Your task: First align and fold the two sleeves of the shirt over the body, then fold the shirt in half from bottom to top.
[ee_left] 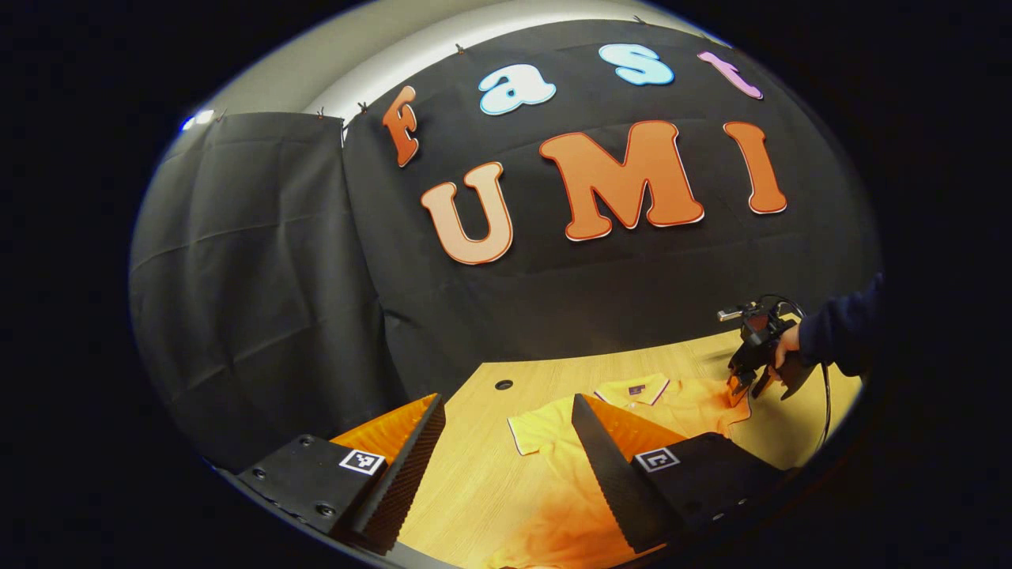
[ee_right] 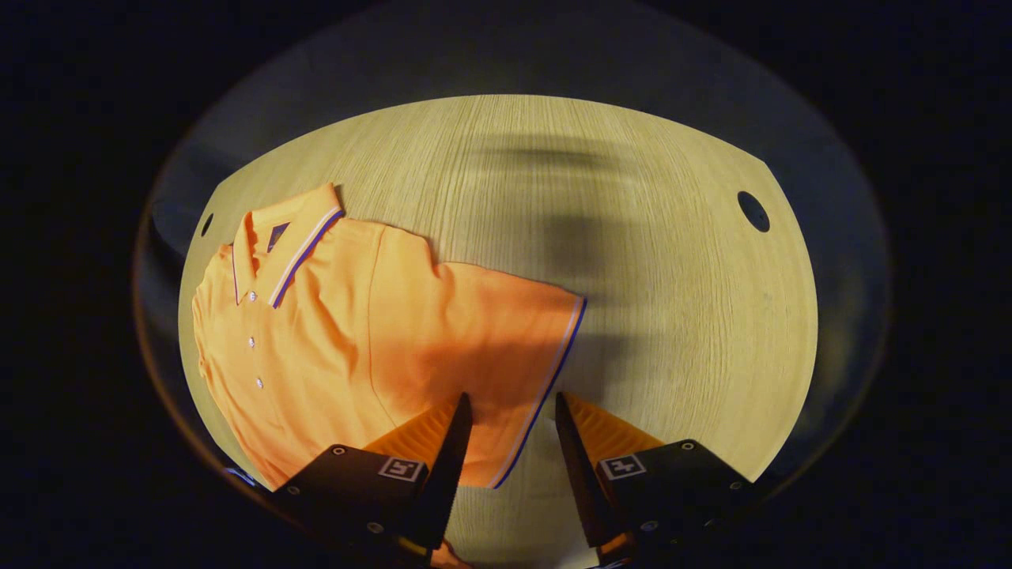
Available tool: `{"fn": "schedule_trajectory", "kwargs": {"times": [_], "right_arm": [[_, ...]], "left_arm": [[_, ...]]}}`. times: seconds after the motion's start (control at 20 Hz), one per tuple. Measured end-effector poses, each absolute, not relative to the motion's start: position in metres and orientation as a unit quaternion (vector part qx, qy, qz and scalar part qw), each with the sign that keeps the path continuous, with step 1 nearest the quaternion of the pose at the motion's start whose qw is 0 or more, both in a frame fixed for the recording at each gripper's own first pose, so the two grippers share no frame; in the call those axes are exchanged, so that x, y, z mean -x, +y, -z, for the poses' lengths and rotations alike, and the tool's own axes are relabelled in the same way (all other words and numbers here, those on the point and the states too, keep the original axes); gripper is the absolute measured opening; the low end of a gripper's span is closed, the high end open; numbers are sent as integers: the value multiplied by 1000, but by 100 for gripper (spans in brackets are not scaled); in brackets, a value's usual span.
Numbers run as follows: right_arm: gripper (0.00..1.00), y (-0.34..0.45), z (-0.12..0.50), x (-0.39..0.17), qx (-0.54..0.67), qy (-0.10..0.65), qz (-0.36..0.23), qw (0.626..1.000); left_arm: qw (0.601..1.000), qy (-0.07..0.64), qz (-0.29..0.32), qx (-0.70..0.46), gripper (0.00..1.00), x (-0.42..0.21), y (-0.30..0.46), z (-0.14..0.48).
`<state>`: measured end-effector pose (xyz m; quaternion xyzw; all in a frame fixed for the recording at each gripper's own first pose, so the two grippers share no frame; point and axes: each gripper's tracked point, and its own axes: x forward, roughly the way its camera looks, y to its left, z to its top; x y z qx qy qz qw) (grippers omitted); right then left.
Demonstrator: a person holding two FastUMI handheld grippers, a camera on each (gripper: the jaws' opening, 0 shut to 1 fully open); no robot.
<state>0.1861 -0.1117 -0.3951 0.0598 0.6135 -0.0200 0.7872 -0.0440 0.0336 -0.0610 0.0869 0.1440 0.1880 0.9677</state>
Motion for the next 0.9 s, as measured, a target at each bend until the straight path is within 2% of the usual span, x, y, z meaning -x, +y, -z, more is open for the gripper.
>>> {"fn": "schedule_trajectory", "kwargs": {"times": [0.05,0.15,0.2,0.25,0.35,0.4,0.45,0.6,0.9], "right_arm": [[61,-110,394,-187,-58,612,16,789],[41,-109,394,-193,-65,605,14,794],[18,-108,391,-193,-73,603,3,795],[19,-99,388,-195,-109,598,-21,793],[6,-88,375,-206,-150,576,-34,803],[9,-87,369,-210,-151,562,-40,812],[6,-84,364,-214,-143,556,-45,818],[6,-76,342,-218,-129,541,-56,829],[6,-40,313,-224,-127,536,-80,831]], "left_arm": [[968,146,-188,-84,99,44,34,63],[967,147,-190,-80,99,42,34,66],[967,148,-191,-79,99,42,35,65],[967,148,-192,-77,99,41,37,65],[966,149,-196,-77,99,42,39,66],[965,151,-199,-77,99,41,42,66],[965,151,-201,-77,99,43,43,67],[963,158,-203,-73,99,42,46,72],[960,170,-209,-75,99,40,49,78]]}}
